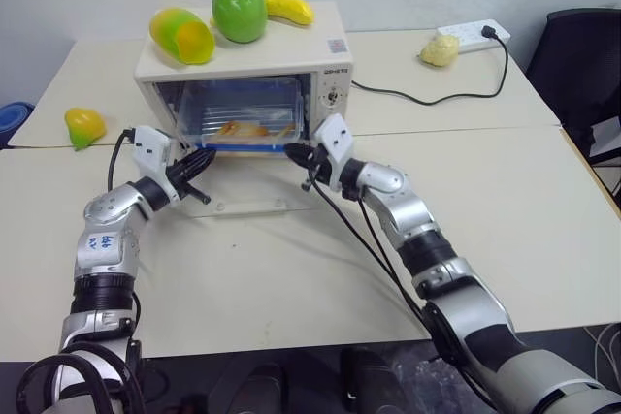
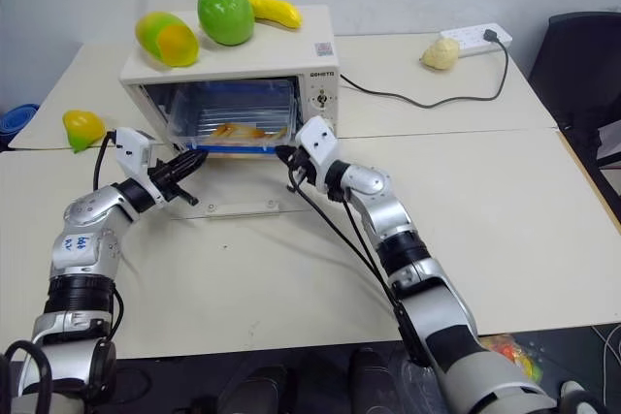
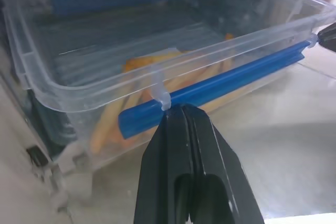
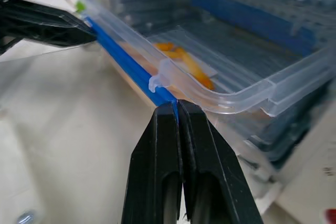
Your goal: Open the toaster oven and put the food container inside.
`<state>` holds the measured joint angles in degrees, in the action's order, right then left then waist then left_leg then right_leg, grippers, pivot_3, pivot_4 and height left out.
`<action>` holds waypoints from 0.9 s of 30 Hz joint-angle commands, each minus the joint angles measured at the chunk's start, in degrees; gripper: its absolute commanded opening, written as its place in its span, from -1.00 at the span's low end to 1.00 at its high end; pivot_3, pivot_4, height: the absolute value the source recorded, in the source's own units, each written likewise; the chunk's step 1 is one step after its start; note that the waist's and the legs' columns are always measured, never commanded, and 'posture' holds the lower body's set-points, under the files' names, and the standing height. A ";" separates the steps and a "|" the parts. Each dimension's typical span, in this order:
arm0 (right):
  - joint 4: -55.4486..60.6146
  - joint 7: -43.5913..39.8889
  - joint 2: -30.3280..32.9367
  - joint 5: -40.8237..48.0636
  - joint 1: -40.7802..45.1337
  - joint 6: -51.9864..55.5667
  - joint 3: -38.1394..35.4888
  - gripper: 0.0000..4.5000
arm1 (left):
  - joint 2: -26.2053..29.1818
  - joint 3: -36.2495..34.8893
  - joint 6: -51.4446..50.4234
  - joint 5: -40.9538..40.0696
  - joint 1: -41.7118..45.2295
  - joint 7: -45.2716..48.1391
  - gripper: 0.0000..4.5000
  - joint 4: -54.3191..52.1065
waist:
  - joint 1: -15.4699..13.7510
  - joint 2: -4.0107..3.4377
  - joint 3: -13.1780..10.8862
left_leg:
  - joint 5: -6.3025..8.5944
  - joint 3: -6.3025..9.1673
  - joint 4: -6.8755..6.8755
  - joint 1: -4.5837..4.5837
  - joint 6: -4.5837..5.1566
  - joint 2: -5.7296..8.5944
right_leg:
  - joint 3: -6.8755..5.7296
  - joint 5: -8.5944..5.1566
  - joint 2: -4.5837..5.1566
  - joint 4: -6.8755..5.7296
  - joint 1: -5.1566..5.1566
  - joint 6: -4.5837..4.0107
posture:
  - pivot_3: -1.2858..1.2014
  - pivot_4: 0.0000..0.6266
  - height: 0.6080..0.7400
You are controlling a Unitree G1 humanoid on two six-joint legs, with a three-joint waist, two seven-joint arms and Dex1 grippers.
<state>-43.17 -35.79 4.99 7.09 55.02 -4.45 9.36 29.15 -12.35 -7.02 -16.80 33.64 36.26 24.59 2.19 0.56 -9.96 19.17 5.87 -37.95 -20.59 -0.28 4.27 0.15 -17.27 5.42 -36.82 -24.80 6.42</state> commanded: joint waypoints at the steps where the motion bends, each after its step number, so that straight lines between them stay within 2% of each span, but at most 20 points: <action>1: -5.95 3.44 -1.31 -1.18 4.29 -4.37 -2.58 -0.95 | -1.20 -0.53 4.09 1.35 3.12 -2.76 -1.00 3.52 | 0.15 0.00 0.00 | 0.00 0.00 0.00 0.00 0.00 0.01 | 0.00 0.00 0.01 -0.03 -0.01 0.00 | 0.03 -0.52 1.00; 5: -9.14 2.97 -2.55 -0.91 6.68 -6.24 -4.12 -0.95 | -2.26 -0.66 7.26 2.79 5.41 -5.09 -1.00 7.81 | 0.91 0.00 0.00 | 0.00 0.01 0.00 0.00 0.00 0.00 | -0.01 0.00 0.01 -0.04 -0.01 0.00 | 0.03 -0.52 1.00; 10: 5.04 -8.83 -0.51 4.35 -0.44 0.22 -4.24 -0.95 | 1.17 -1.55 2.66 -1.64 0.18 2.91 -1.00 0.96 | 1.59 0.00 0.00 | 0.01 0.02 -0.02 -0.01 0.00 -0.02 | 0.04 0.00 0.07 -0.05 -0.13 0.00 | 0.03 -0.52 1.00; 14: 21.13 -15.97 6.60 8.43 -10.84 7.12 -4.75 -0.97 | 7.94 -6.10 -6.43 -10.46 -8.76 11.97 -0.62 -11.04 | 2.21 0.00 0.01 | 0.05 0.05 -0.09 -0.37 0.01 -0.01 | 0.13 0.01 0.15 -0.25 -0.62 -0.01 | 0.03 -0.52 1.00; 16: 23.67 -18.25 10.17 8.61 -14.31 8.39 -4.70 -0.97 | 11.82 -7.94 -9.29 -13.12 -13.33 15.76 -0.34 -15.74 | 2.27 0.00 0.01 | 0.05 0.08 -0.09 -0.65 0.02 0.00 | 0.12 0.01 0.15 -0.16 -0.78 -0.02 | 0.03 -0.52 1.00; 19: 20.45 -21.40 14.57 5.48 -17.40 6.77 -2.99 -0.97 | 18.12 -12.46 -11.29 -18.97 -22.53 28.47 0.08 -20.34 | 2.53 -0.07 -0.01 | 0.06 0.03 -0.07 -0.53 0.01 0.00 | 0.21 0.05 0.12 -0.15 -0.72 -0.08 | 0.03 -0.52 1.00; 21: 17.06 -22.46 14.59 3.98 -17.32 4.92 -1.75 -0.97 | 19.57 -14.86 -10.89 -21.14 -25.82 32.89 0.36 -20.38 | 2.38 -0.11 -0.03 | 0.06 0.01 -0.05 -0.49 0.01 0.01 | 0.21 0.05 0.13 -0.09 -0.71 -0.10 | 0.03 -0.52 1.00; 25: 9.70 -24.44 10.55 2.05 -15.03 0.87 0.60 -0.97 | 20.93 -16.64 -11.85 -21.13 -30.75 34.76 0.90 -20.33 | 2.26 -0.12 -0.04 | 0.07 -0.01 -0.05 -0.42 -0.01 -0.01 | 0.22 0.03 0.10 -0.04 -0.71 -0.16 | 0.03 -0.52 1.00; 26: 8.44 -24.83 9.47 1.94 -14.44 0.07 0.82 -0.97 | 20.53 -17.33 -11.44 -21.28 -31.22 34.53 0.99 -20.15 | 2.28 -0.12 -0.04 | 0.07 -0.01 -0.05 -0.43 -0.01 0.00 | 0.23 0.03 0.11 -0.07 -0.71 -0.16 | 0.03 -0.52 1.00; 27: 7.38 -25.59 8.39 2.05 -13.83 -0.56 0.96 -0.97 | 20.10 -18.11 -11.40 -21.60 -31.78 34.12 0.99 -20.13 | 2.27 -0.11 -0.03 | 0.07 -0.01 -0.05 -0.42 -0.01 -0.01 | 0.23 0.03 0.10 -0.07 -0.71 -0.16 | 0.03 -0.52 1.00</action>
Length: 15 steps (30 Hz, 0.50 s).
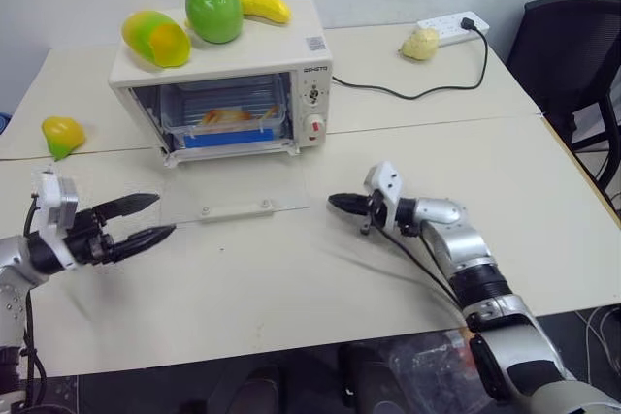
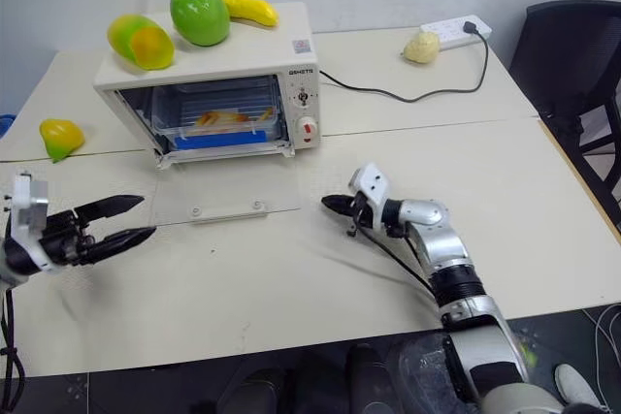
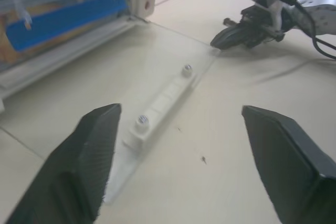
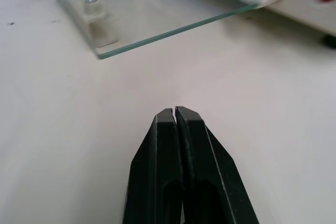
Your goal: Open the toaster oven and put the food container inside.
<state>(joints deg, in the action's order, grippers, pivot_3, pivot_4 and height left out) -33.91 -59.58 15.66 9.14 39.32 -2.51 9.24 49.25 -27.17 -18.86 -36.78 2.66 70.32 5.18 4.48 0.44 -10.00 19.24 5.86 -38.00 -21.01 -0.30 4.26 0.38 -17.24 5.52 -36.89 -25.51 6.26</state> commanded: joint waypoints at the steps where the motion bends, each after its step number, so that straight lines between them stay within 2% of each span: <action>1: -2.60 -2.28 -3.26 0.20 2.46 -3.36 0.99 -0.97 | -0.61 -4.09 0.85 -1.80 -1.31 -0.54 0.99 -0.92 | -0.04 0.02 0.01 | 0.00 0.01 -0.02 -0.02 0.00 0.00 | -0.01 0.00 0.00 0.00 0.00 0.00 | 0.03 -0.52 1.00; 8: -1.32 -2.17 -8.64 6.66 5.54 -5.41 -4.74 -0.97 | -4.93 -10.50 0.63 -4.20 -7.06 -4.80 0.99 -4.90 | -0.05 0.01 0.01 | 0.01 0.05 -0.02 -0.07 -0.01 -0.01 | -0.06 0.01 0.00 -0.07 0.00 -0.01 | 0.03 -0.52 1.00; 12: 6.34 0.23 -12.00 16.19 5.75 -3.81 -11.95 -0.97 | -7.57 -13.80 0.53 -5.69 -8.94 -9.13 0.99 -8.22 | -0.25 0.01 0.00 | 0.01 0.07 -0.03 -0.08 -0.01 -0.02 | -0.06 0.02 0.00 -0.07 0.01 -0.02 | 0.03 -0.52 1.00; 15: 14.10 1.96 -11.95 21.93 4.80 1.29 -15.01 -0.97 | -9.21 -13.22 1.55 -4.73 -9.73 -11.33 0.99 -11.17 | -0.77 0.01 0.01 | 0.02 0.08 -0.05 -0.08 -0.02 -0.02 | -0.06 0.02 0.00 -0.07 0.02 -0.02 | 0.03 -0.52 1.00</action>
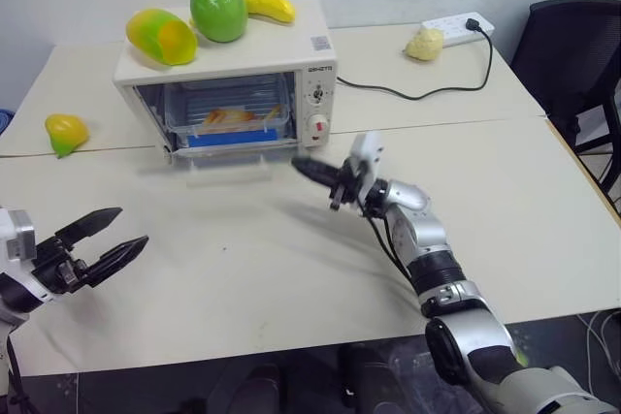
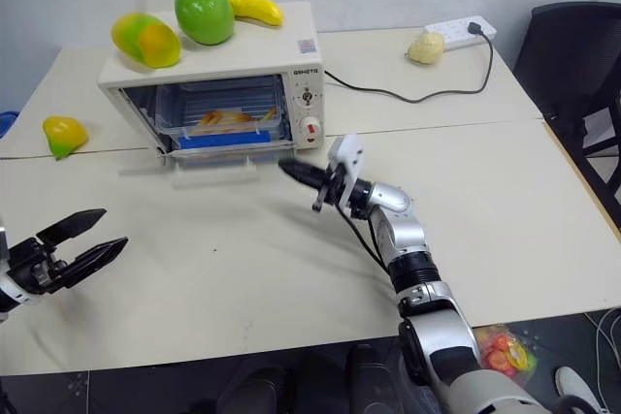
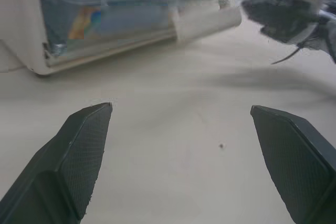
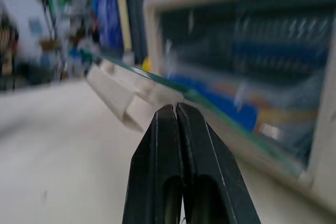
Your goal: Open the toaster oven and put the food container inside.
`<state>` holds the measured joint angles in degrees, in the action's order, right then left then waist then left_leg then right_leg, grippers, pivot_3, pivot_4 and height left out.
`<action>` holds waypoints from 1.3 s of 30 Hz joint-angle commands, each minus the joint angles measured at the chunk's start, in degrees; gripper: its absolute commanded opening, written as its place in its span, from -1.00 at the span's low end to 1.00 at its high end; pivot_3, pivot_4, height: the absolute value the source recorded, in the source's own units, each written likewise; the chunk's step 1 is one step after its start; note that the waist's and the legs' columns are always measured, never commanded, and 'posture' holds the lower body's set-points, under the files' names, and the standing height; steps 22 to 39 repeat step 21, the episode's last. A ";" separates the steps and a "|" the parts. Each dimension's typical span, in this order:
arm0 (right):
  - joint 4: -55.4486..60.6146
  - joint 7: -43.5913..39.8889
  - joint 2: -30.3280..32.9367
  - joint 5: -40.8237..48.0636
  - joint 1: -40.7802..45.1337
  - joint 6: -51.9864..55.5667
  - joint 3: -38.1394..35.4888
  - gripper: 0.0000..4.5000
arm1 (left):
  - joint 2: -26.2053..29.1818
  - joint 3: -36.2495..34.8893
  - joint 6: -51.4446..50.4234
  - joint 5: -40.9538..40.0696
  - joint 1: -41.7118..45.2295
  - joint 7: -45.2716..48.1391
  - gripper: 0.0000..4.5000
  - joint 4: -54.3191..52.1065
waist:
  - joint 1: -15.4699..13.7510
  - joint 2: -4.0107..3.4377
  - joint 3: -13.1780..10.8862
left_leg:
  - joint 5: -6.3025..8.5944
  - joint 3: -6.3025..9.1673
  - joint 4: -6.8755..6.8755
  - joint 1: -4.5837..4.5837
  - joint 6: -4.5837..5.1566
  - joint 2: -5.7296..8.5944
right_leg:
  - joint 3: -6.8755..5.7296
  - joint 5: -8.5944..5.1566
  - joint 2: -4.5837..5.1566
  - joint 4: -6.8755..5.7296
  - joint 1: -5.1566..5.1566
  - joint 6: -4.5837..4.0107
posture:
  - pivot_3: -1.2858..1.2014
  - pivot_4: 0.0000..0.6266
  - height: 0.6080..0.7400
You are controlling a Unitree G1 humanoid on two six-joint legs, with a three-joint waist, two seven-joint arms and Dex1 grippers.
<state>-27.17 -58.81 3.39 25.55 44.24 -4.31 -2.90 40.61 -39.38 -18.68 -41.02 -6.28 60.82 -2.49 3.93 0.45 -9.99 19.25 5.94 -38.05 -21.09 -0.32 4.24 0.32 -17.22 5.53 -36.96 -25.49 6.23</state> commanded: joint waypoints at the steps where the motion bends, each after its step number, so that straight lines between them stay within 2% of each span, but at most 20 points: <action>1: 10.36 0.83 1.54 6.31 -1.16 4.95 -2.80 -0.97 | -1.01 -0.06 2.23 0.64 -1.01 -2.23 0.99 -4.30 | -0.57 0.00 0.00 | 0.00 -0.01 0.00 0.01 0.01 0.01 | 0.01 0.00 0.01 0.00 0.00 0.00 | 0.03 -0.52 1.00; 2: 12.84 0.43 3.13 6.02 -2.33 5.83 -2.48 -0.97 | -1.38 0.87 3.20 1.90 -1.07 -2.79 0.99 -4.73 | -0.90 0.00 0.00 | 0.01 -0.01 0.00 0.00 0.01 0.01 | 0.01 0.00 0.01 0.01 0.01 0.00 | 0.03 -0.52 1.00; 5: 19.74 -4.68 10.99 1.95 -8.04 4.19 0.31 -0.70 | -1.60 4.34 5.95 7.20 -0.68 -5.45 1.00 -3.80 | -2.30 0.03 0.02 | 0.03 -0.02 -0.01 0.00 0.05 0.03 | 0.01 0.01 0.02 0.12 0.03 0.00 | 0.03 -0.52 1.00; 10: 24.10 -13.48 23.66 0.14 -18.71 2.54 1.21 0.02 | -1.70 9.97 13.30 13.49 -1.44 -4.00 1.00 -2.50 | -2.67 0.04 0.02 | 0.05 -0.13 -0.04 0.01 0.09 0.06 | 0.07 0.02 0.03 0.24 0.03 0.02 | 0.03 -0.52 1.00; 13: 24.71 -15.05 27.23 0.65 -23.29 1.87 0.28 0.50 | -2.07 12.14 17.33 15.98 -2.71 -3.37 1.00 -1.88 | -2.35 0.04 0.02 | 0.06 -0.16 -0.01 0.04 0.09 0.03 | 0.08 0.03 0.01 0.24 0.04 0.02 | 0.03 -0.52 1.00; 14: 23.78 -15.84 28.47 0.17 -25.55 0.18 -0.28 0.60 | -2.26 12.98 18.49 16.64 -3.54 -2.97 1.00 -1.88 | -2.16 0.04 0.02 | 0.06 -0.18 0.00 0.05 0.09 -0.01 | 0.09 0.03 -0.02 0.25 0.03 0.02 | 0.03 -0.52 1.00; 16: 21.81 -17.30 30.49 -1.15 -29.69 -3.59 -1.15 0.95 | -2.70 14.28 20.54 17.50 -5.43 -2.50 1.00 -2.56 | -2.26 0.04 0.02 | 0.07 -0.22 0.03 0.11 0.07 -0.05 | 0.11 0.03 -0.05 0.24 0.04 0.01 | 0.03 -0.52 1.00; 21: 23.33 -12.87 29.72 -1.47 -33.87 -5.50 -2.66 0.98 | -3.03 14.70 21.31 17.97 -6.51 -4.75 1.00 -2.43 | -2.57 0.05 0.02 | 0.08 -0.22 -0.05 0.10 0.08 -0.03 | 0.13 0.04 -0.03 0.24 0.09 0.00 | 0.03 -0.52 1.00; 39: 23.33 -12.87 29.72 -1.47 -33.87 -5.50 -2.66 0.98 | -3.03 14.70 21.31 17.97 -6.51 -4.75 1.00 -2.43 | -2.57 0.05 0.02 | 0.08 -0.22 -0.05 0.10 0.08 -0.03 | 0.13 0.04 -0.03 0.24 0.09 0.00 | 0.03 -0.52 1.00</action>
